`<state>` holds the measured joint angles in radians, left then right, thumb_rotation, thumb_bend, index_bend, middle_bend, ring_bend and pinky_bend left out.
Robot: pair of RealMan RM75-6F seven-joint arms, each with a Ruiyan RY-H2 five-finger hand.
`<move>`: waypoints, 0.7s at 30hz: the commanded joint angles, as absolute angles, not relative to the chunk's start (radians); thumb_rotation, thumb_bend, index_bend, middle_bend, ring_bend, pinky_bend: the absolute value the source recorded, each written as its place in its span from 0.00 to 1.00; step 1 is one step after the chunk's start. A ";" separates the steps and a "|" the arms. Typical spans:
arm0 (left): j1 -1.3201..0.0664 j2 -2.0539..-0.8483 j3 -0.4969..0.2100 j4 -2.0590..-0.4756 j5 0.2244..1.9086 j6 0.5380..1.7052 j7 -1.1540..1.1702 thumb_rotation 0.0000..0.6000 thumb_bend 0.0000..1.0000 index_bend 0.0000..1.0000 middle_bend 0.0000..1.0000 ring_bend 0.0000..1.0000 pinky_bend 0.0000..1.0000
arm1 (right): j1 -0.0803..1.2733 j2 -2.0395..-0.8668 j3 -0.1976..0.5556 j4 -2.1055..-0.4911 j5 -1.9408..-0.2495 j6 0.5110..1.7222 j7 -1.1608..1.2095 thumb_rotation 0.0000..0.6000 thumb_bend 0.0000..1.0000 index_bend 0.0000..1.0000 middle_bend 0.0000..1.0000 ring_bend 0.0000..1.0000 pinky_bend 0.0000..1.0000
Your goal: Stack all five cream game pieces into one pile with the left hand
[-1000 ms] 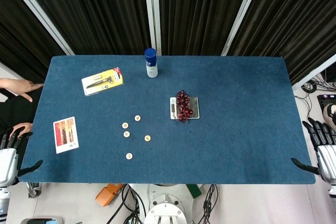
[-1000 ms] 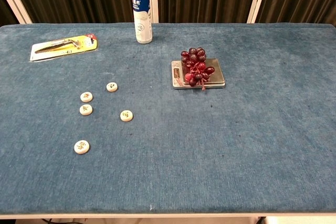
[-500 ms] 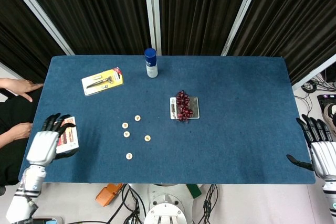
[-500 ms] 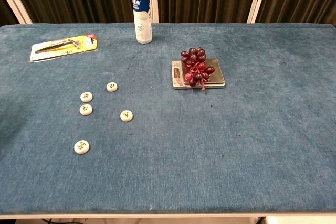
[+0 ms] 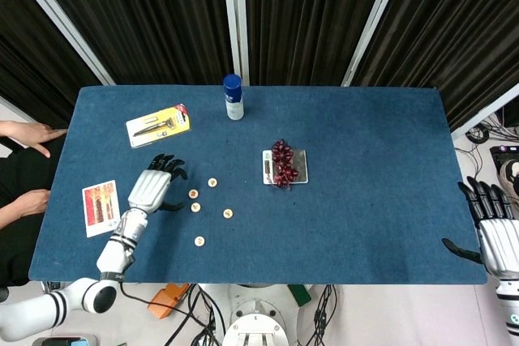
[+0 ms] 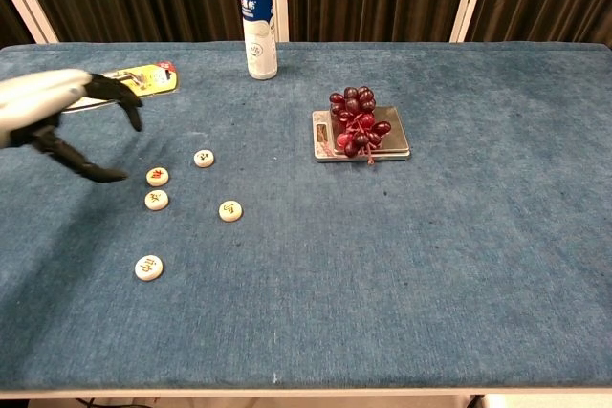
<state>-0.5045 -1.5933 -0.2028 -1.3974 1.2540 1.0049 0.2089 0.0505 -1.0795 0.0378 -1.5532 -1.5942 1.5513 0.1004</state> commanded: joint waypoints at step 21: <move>-0.599 -1.679 -0.184 -1.271 1.142 0.917 0.272 1.00 0.26 0.45 0.17 0.02 0.00 | 0.060 -1.080 0.047 -1.568 -1.561 1.522 0.077 1.00 0.17 0.00 0.05 0.00 0.03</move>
<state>-0.5979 -1.6792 -0.1852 -1.2707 1.1432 0.9186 0.2711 0.0597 -1.0798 0.0473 -1.5679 -1.5614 1.5219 0.0772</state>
